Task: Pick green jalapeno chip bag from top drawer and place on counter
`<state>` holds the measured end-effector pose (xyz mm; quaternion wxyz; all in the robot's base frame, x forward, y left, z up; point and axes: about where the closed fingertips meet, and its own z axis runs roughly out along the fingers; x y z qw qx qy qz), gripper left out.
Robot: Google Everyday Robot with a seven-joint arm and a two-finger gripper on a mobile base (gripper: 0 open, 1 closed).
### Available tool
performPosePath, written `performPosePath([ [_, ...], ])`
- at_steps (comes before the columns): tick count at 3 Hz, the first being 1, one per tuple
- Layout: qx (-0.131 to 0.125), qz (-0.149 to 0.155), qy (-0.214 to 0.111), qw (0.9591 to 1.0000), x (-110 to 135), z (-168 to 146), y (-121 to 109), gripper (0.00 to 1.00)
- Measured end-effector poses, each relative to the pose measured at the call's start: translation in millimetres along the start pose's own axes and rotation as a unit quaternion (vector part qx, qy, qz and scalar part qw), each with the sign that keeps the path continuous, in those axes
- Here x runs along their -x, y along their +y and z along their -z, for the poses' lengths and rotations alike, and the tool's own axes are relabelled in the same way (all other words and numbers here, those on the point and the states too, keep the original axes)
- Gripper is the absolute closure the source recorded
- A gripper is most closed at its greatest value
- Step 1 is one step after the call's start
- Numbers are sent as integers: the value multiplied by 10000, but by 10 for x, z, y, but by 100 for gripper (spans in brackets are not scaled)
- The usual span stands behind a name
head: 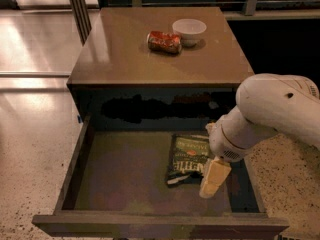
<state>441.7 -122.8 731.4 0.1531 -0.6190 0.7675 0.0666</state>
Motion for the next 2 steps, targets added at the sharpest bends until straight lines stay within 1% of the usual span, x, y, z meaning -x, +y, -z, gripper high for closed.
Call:
performPosePath([
  [1,121,148,-45,9998,102,-266,46,0],
  [2,294,183,-174,9992,163,-580,103,0],
])
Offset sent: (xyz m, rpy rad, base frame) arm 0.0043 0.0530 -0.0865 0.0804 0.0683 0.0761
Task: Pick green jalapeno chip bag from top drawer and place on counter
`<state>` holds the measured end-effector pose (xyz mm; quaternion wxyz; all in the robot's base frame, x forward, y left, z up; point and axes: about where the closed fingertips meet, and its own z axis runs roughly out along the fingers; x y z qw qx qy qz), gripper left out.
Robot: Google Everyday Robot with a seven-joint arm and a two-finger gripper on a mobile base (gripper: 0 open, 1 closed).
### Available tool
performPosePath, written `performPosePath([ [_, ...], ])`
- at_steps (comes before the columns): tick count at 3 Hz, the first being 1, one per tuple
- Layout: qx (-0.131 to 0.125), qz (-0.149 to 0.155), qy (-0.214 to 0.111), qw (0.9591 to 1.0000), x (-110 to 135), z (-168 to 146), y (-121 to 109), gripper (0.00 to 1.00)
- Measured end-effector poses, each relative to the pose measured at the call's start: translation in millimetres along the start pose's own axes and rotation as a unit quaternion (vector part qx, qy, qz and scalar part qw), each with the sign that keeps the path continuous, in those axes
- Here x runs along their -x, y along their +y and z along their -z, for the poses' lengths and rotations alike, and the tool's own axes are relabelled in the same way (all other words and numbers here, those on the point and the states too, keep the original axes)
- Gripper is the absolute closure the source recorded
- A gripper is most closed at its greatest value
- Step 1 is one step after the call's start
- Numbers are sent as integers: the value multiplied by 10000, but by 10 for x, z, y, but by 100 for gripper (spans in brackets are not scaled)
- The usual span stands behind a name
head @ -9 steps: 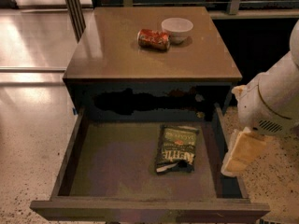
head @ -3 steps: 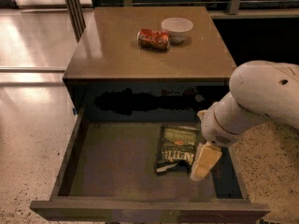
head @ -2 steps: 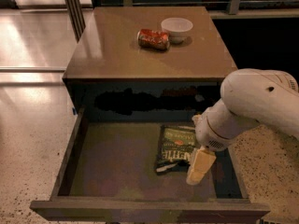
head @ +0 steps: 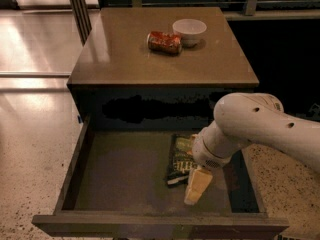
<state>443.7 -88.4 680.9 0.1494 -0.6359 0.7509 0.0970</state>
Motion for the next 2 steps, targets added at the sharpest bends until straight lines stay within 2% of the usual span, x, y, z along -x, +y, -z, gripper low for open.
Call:
performPosePath([
  [1,213,-127,-250,9994,-18,-329,31,0],
  [2,212,-128,-250,9994,-18,-331,31,0],
])
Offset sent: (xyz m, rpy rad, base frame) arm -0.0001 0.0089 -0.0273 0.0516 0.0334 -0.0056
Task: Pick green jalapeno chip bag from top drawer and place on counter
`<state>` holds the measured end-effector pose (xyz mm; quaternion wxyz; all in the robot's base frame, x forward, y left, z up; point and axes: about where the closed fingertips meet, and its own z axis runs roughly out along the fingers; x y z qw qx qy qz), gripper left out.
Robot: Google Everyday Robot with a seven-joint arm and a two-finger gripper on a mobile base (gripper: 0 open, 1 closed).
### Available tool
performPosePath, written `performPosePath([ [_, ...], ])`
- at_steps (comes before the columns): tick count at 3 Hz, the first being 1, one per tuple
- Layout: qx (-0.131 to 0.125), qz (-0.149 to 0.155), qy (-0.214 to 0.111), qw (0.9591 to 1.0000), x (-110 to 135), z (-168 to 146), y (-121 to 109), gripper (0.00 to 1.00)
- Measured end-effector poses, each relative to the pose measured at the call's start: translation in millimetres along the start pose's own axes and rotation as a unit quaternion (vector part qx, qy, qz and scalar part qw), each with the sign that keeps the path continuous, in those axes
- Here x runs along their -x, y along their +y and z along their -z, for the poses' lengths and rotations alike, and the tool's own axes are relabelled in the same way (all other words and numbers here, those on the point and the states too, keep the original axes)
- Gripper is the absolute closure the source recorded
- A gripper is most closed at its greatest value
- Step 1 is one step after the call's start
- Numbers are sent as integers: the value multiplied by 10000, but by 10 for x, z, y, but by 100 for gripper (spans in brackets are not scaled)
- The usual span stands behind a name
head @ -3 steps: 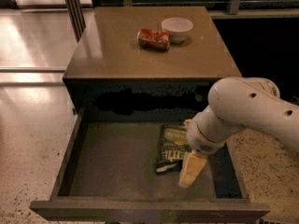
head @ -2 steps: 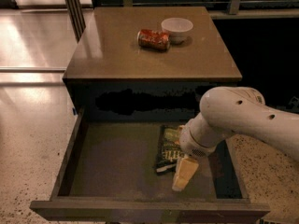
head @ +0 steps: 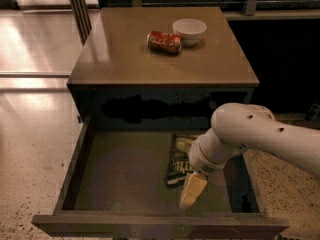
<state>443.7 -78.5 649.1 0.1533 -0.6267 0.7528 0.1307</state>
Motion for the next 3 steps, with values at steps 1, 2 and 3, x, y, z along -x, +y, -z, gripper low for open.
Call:
performPosePath([
  [1,-79,-85,24,9999,-74,-160,-74,0],
  [2,-73,-225,104,9997,-224,-431,-199,0],
  [3,-52,-243,114,9996,-249,-476,-205,17],
])
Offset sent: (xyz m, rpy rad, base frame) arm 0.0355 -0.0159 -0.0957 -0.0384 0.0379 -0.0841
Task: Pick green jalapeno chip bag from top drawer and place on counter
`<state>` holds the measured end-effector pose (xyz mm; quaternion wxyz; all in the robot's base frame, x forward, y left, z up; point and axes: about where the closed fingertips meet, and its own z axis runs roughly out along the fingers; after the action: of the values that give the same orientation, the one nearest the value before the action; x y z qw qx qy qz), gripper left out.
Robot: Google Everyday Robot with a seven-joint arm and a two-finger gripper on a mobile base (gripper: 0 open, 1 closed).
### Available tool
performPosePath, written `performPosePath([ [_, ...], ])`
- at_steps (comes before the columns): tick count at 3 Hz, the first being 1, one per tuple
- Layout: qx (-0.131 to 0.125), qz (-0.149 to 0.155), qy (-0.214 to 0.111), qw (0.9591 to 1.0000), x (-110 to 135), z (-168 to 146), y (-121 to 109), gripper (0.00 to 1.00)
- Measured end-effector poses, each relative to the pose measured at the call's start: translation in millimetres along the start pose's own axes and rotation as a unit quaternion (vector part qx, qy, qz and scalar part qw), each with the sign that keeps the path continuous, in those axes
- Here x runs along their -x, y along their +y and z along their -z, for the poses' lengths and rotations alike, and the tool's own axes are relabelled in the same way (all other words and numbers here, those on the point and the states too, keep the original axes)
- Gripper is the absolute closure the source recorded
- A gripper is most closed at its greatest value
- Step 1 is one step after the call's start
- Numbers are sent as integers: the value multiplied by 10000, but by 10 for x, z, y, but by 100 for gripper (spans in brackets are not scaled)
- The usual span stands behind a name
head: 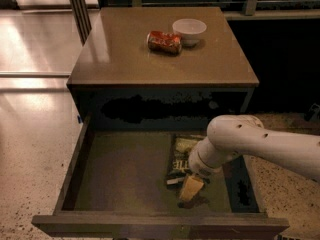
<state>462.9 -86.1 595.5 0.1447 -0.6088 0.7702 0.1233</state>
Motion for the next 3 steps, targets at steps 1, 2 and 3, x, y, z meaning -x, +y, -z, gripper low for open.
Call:
performPosePath([
  [1,0,0,0,10000,0,0,0,41],
  [2,0,0,0,10000,0,0,0,64],
  [3,0,0,0,10000,1,3,0,87],
])
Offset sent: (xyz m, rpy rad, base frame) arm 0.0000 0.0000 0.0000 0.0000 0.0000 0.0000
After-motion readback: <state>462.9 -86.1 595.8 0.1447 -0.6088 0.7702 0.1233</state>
